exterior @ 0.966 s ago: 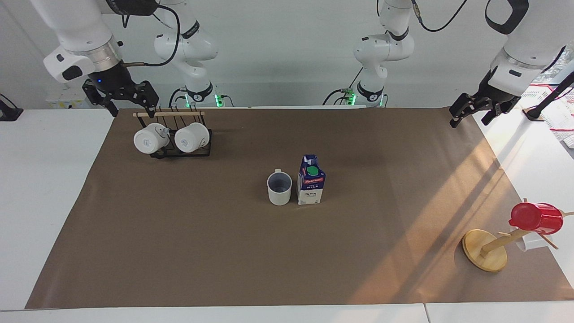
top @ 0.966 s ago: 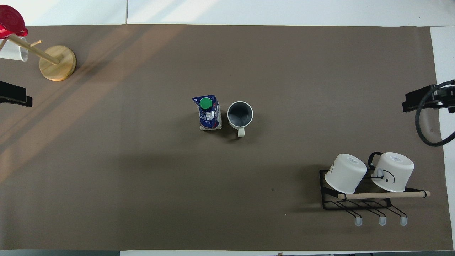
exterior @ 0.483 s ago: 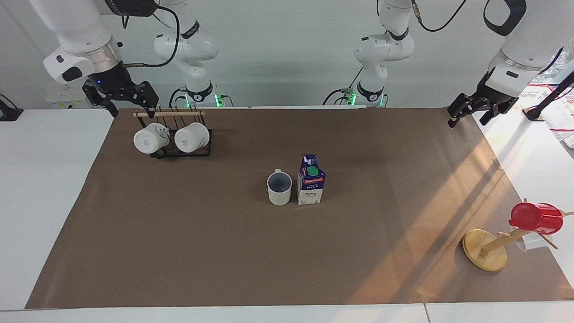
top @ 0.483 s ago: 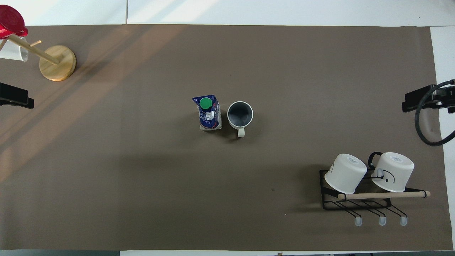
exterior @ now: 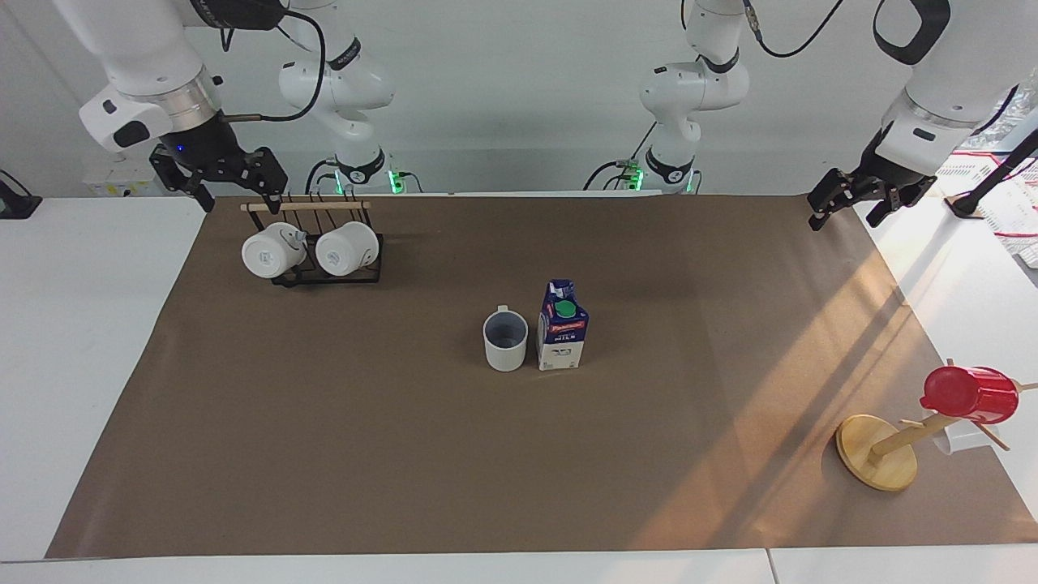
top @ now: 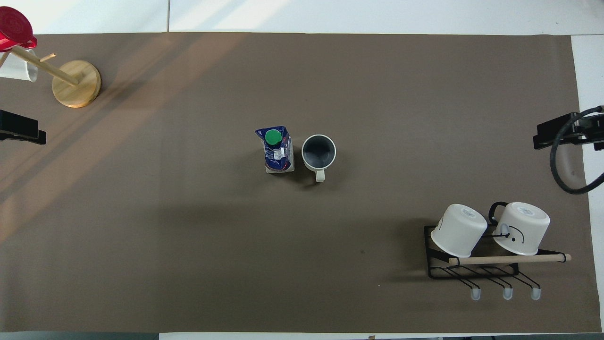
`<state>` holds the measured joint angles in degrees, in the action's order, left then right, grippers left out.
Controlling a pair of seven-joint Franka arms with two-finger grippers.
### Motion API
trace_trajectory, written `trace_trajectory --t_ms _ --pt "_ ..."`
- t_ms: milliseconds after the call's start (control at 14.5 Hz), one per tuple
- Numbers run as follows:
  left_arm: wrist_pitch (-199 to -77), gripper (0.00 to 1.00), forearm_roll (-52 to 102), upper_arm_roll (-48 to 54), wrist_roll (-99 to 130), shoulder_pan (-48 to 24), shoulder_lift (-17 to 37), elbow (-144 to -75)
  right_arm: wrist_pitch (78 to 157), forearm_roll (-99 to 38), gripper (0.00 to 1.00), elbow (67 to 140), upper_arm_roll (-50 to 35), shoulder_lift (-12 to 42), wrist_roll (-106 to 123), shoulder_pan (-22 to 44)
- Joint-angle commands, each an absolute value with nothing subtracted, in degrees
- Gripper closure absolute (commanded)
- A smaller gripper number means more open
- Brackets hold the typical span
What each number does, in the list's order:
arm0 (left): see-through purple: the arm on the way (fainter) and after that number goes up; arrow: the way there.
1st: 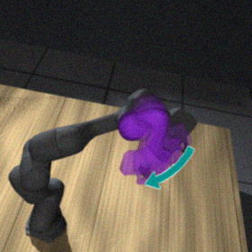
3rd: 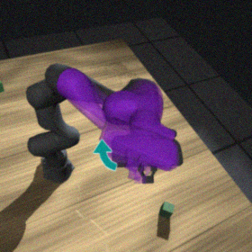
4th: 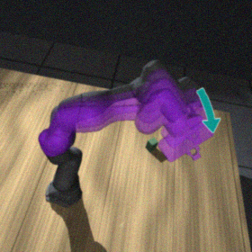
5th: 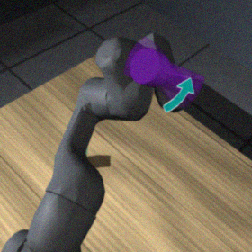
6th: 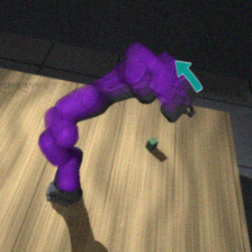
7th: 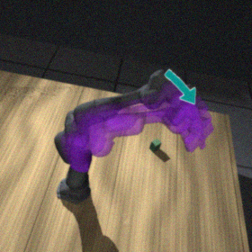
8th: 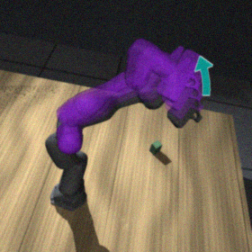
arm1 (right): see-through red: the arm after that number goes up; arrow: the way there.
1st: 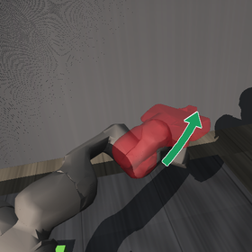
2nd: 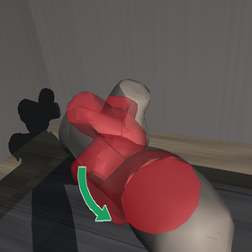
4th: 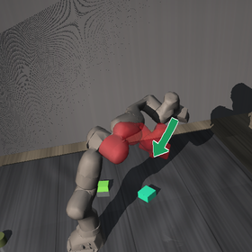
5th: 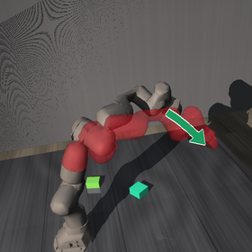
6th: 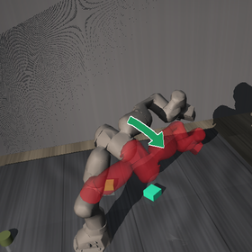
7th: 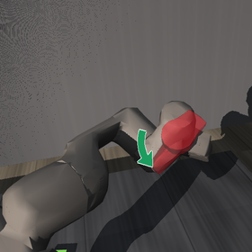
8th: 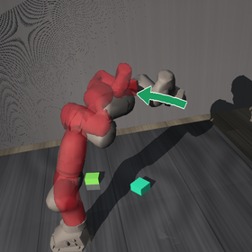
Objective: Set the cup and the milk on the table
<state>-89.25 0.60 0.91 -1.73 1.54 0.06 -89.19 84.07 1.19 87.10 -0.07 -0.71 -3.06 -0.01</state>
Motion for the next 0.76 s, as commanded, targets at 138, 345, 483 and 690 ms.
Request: trace_trajectory --t_ms 138,345,483,690 --pt "-90.0 0.0 1.67 1.14 -2.81 1.93 -1.49 -90.97 84.46 0.79 0.0 87.45 -0.18 -0.88 0.25 -0.18" --pt "-90.0 0.0 1.67 1.14 -2.81 1.93 -1.49 -90.97 84.46 0.79 0.0 87.45 -0.18 -0.97 0.62 -0.09" --pt "-90.09 0.0 1.67 1.14 -2.72 1.85 -1.49 -90.97 84.46 0.88 0.0 87.45 -0.18 -0.97 0.7 -0.17" --pt "-90.09 0.0 1.67 1.14 -2.81 1.67 -1.5 -91.05 84.46 0.79 0.0 87.45 -0.18 -0.97 0.7 -0.09"
